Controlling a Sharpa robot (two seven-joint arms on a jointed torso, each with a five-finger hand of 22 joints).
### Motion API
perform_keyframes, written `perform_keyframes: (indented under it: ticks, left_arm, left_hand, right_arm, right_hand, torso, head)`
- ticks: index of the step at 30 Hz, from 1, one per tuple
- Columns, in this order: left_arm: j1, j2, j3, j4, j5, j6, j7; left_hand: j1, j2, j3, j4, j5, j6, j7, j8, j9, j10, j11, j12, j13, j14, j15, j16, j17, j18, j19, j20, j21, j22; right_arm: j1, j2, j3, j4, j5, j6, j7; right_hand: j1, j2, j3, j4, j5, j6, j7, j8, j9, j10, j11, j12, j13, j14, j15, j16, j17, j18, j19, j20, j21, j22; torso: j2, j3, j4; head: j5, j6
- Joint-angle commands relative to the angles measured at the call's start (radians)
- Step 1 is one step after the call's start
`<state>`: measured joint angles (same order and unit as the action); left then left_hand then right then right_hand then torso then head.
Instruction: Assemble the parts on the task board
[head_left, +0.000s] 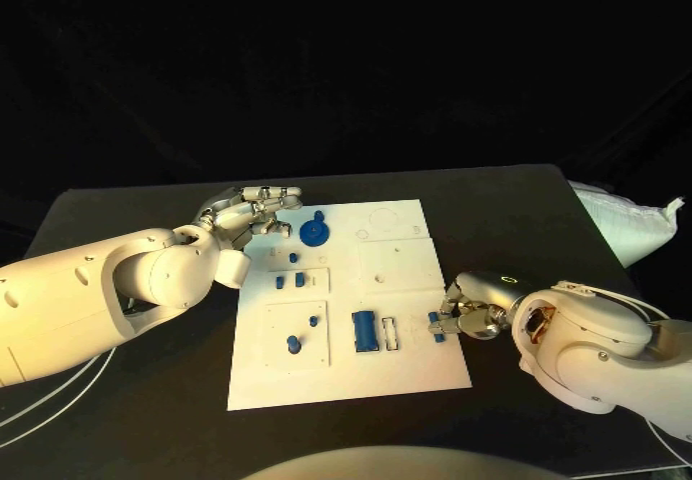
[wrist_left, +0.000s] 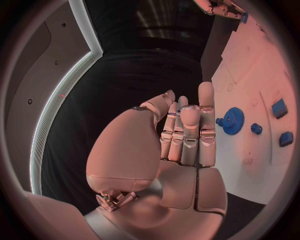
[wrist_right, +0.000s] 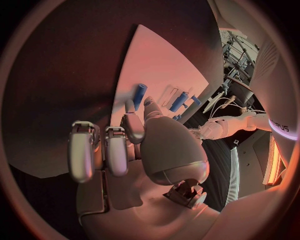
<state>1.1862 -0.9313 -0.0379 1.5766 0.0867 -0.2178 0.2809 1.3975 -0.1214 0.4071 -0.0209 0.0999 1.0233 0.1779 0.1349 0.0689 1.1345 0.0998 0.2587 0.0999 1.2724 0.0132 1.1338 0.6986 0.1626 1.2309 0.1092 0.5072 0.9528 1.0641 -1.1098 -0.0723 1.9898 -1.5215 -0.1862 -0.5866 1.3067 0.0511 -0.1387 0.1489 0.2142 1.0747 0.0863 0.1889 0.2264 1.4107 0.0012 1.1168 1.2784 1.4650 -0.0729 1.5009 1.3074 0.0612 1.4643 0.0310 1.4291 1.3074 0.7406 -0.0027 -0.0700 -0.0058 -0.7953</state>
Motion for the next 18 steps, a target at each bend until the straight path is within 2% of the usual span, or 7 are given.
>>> perform_keyframes:
  ticks: [1, 9, 12, 16, 18]
  left_arm:
    - [0.0, 0.001, 0.001, 0.001, 0.003, 0.023, 0.005]
    - [0.0, 0.0, 0.001, 0.001, 0.003, 0.024, 0.003]
    - [0.0, -0.001, 0.001, 0.001, 0.003, 0.028, -0.003]
    - [0.0, -0.001, 0.001, 0.002, 0.002, 0.035, -0.011]
    - [0.0, -0.001, 0.001, 0.002, 0.002, 0.037, -0.013]
  left_hand:
    - [-0.001, 0.006, -0.007, 0.0, -0.004, -0.01, 0.0, 0.005, 0.0, -0.008, -0.001, 0.003, 0.0, -0.01, 0.001, -0.004, -0.001, 0.019, -0.004, 0.003, -0.004, -0.001]
    - [-0.001, 0.006, -0.007, 0.0, -0.004, -0.01, 0.0, 0.005, 0.0, -0.008, -0.001, 0.003, 0.0, -0.01, 0.001, -0.004, -0.001, 0.019, -0.004, 0.003, -0.004, -0.001]
    - [-0.002, 0.006, -0.008, 0.0, -0.004, -0.01, 0.001, 0.005, 0.0, -0.009, -0.001, 0.004, -0.001, -0.01, 0.001, -0.004, -0.002, 0.019, -0.004, 0.003, -0.005, -0.001]
    - [-0.003, 0.005, -0.009, 0.0, -0.004, -0.012, 0.001, 0.005, 0.0, -0.01, 0.0, 0.004, -0.001, -0.011, 0.001, -0.005, -0.004, 0.019, -0.004, 0.003, -0.005, -0.002]
    - [-0.004, 0.005, -0.01, 0.0, -0.004, -0.012, 0.001, 0.005, 0.0, -0.011, 0.0, 0.004, -0.001, -0.012, 0.001, -0.005, -0.005, 0.019, -0.004, 0.003, -0.005, -0.002]
  right_arm:
    - [-0.007, 0.01, -0.001, -0.007, -0.078, 0.034, -0.007]
    - [-0.018, 0.04, -0.001, -0.028, -0.181, 0.098, -0.011]
    - [-0.022, 0.053, -0.002, -0.037, -0.242, 0.134, -0.011]
    - [-0.026, 0.074, -0.002, -0.051, -0.309, 0.181, -0.012]
    - [-0.029, 0.086, -0.002, -0.058, -0.326, 0.196, -0.012]
  right_hand:
    - [0.01, -0.01, 0.011, -0.005, 0.0, 0.007, -0.001, -0.004, -0.001, -0.002, 0.002, -0.005, -0.001, 0.081, 0.006, -0.002, 0.132, -0.004, 0.007, 0.007, -0.007, 0.007]
    - [0.052, -0.029, 0.032, -0.034, -0.02, 0.009, -0.001, -0.01, 0.003, -0.007, 0.001, -0.014, -0.004, 0.08, 0.006, -0.003, 0.131, -0.004, 0.006, 0.007, -0.008, 0.007]
    - [0.099, -0.028, 0.057, -0.065, -0.019, 0.015, -0.004, -0.011, 0.004, -0.01, -0.002, -0.016, -0.004, 0.08, 0.003, -0.006, 0.127, -0.004, 0.006, 0.005, -0.008, 0.008]
    - [0.123, -0.034, 0.088, -0.087, -0.079, 0.022, -0.003, -0.017, 0.004, -0.011, -0.001, -0.021, -0.005, 0.079, 0.003, -0.006, 0.127, -0.005, 0.006, 0.004, -0.008, 0.01]
    - [0.117, -0.041, 0.093, -0.088, -0.103, 0.026, -0.002, -0.02, 0.004, -0.011, 0.0, -0.024, -0.006, 0.08, 0.004, -0.006, 0.127, -0.005, 0.006, 0.004, -0.008, 0.01]
  torso:
    - [-0.001, 0.0004, 0.0015]
    - [-0.001, 0.0001, 0.0002]
    - [0.0, 0.0001, 0.0011]
    - [-0.002, -0.0019, 0.0008]
    - [-0.003, -0.0015, 0.0016]
  head:
    - [0.0, 0.001]
    - [0.003, -0.003]
    - [0.007, -0.001]
    - [0.009, -0.004]
    - [0.008, -0.003]
